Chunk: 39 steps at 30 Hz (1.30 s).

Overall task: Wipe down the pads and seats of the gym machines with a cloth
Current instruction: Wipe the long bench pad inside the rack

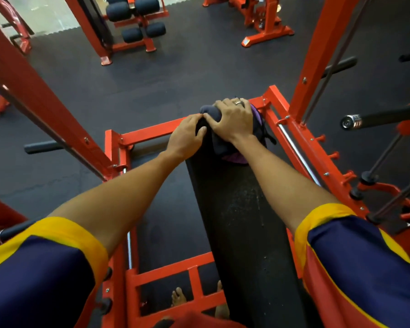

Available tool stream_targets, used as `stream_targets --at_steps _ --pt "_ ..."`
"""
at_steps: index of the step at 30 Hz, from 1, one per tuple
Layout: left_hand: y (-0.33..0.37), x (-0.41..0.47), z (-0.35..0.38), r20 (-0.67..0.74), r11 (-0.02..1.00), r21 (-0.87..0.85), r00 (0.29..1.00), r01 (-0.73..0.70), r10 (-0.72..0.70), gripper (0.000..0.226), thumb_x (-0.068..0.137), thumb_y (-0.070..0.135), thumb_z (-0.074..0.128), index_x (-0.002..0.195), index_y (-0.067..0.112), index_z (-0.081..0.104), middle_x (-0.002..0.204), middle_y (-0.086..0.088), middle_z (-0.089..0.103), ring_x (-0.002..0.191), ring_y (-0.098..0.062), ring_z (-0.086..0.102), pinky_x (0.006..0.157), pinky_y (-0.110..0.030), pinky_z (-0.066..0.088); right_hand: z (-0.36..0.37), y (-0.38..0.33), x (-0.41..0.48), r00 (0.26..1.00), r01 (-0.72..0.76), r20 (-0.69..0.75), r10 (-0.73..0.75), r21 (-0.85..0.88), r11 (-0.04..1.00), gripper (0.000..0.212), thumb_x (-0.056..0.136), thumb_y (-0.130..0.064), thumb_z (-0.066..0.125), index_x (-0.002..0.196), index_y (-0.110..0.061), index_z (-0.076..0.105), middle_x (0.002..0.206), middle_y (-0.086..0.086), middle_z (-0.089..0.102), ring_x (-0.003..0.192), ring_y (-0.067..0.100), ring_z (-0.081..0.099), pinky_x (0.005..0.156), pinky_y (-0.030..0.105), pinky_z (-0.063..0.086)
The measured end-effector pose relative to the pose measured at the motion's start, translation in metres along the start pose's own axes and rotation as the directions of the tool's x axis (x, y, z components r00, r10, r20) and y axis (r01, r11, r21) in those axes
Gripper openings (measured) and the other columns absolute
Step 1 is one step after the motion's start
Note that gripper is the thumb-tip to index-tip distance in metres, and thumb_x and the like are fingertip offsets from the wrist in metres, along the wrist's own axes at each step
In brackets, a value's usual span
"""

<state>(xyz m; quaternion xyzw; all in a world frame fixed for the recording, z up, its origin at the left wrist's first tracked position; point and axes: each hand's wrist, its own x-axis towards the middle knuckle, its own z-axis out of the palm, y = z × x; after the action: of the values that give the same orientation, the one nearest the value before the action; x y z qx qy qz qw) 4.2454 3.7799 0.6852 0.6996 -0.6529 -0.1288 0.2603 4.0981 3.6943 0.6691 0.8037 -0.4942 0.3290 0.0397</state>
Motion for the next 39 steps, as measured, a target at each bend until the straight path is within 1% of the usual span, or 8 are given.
stream_targets --at_steps 9,13,20,25,29,31,35,39 --pt "0.017 0.033 0.002 0.198 0.918 0.269 0.949 -0.292 0.244 0.048 0.105 0.028 0.045 0.148 0.006 0.043 0.148 -0.012 0.051 0.137 -0.029 0.047 0.113 -0.039 0.036 -0.004 0.015 -0.011 0.85 -0.498 -0.14 0.508 0.101 0.861 0.055 0.087 -0.07 0.051 0.113 -0.026 0.071 0.109 0.0 0.07 0.103 0.031 0.066 0.083 0.043 0.05" --pt "0.012 0.037 0.006 0.231 0.829 0.374 0.908 -0.415 0.35 0.052 0.105 0.029 0.041 0.149 0.002 0.04 0.146 -0.016 0.053 0.131 -0.032 0.053 0.106 -0.041 0.043 -0.008 0.019 -0.053 0.747 -0.635 -0.14 0.65 0.14 0.76 0.064 0.091 -0.069 0.049 0.137 -0.024 0.058 0.128 0.003 0.065 0.11 0.029 0.065 0.085 0.042 0.051" --pt "0.007 0.042 0.011 0.246 0.819 0.374 0.898 -0.436 0.366 0.053 0.106 0.033 0.036 0.151 0.004 0.038 0.149 -0.015 0.051 0.133 -0.03 0.052 0.108 -0.042 0.043 -0.008 0.014 -0.054 0.567 -0.794 -0.137 0.812 0.169 0.583 0.055 0.102 -0.055 0.044 0.144 -0.02 0.055 0.139 0.007 0.062 0.127 0.031 0.057 0.104 0.045 0.04" --pt "0.004 0.045 0.012 0.277 0.808 0.353 0.877 -0.472 0.392 0.055 0.107 0.032 0.035 0.153 0.003 0.033 0.155 -0.016 0.044 0.141 -0.029 0.045 0.115 -0.041 0.037 0.01 -0.029 -0.055 0.703 -0.689 -0.176 0.689 0.073 0.721 0.056 0.106 -0.053 0.036 0.156 -0.029 0.04 0.164 0.004 0.035 0.153 0.029 0.027 0.123 0.056 0.018" --pt "-0.002 0.045 0.012 0.317 0.705 0.342 0.782 -0.622 0.536 0.059 0.105 0.03 0.029 0.157 0.002 0.026 0.162 -0.017 0.031 0.151 -0.027 0.029 0.125 -0.041 0.023 0.009 -0.034 -0.107 0.822 -0.567 -0.091 0.562 -0.04 0.823 0.066 0.102 -0.058 0.04 0.161 -0.029 0.029 0.169 0.006 0.022 0.157 0.03 0.013 0.126 0.052 0.009" --pt "-0.007 0.046 0.014 0.356 0.648 0.35 0.736 -0.676 0.575 0.06 0.104 0.028 0.03 0.159 0.004 0.02 0.166 -0.014 0.021 0.154 -0.025 0.019 0.126 -0.042 0.018 0.005 -0.014 -0.11 0.754 -0.656 -0.096 0.65 -0.05 0.753 0.068 0.1 -0.062 0.039 0.16 -0.033 0.028 0.168 0.005 0.024 0.156 0.03 0.016 0.126 0.054 0.012" --pt "-0.01 0.049 0.016 0.362 0.633 0.341 0.718 -0.695 0.594 0.06 0.106 0.026 0.031 0.16 0.006 0.015 0.167 -0.013 0.014 0.155 -0.023 0.013 0.127 -0.041 0.015 0.007 -0.006 -0.077 0.49 -0.866 -0.102 0.866 0.059 0.497 0.065 0.102 -0.059 0.028 0.161 -0.032 0.027 0.167 0.006 0.029 0.155 0.033 0.019 0.124 0.059 0.011" --pt "-0.01 0.052 0.012 0.402 0.595 0.343 0.686 -0.727 0.606 0.061 0.106 0.028 0.022 0.16 0.005 0.008 0.168 -0.014 0.009 0.156 -0.023 0.007 0.128 -0.039 0.01 0.024 -0.06 -0.079 0.672 -0.736 -0.162 0.723 -0.03 0.677 0.064 0.105 -0.053 0.026 0.162 -0.024 0.023 0.17 0.009 0.018 0.157 0.035 0.012 0.125 0.058 0.006"
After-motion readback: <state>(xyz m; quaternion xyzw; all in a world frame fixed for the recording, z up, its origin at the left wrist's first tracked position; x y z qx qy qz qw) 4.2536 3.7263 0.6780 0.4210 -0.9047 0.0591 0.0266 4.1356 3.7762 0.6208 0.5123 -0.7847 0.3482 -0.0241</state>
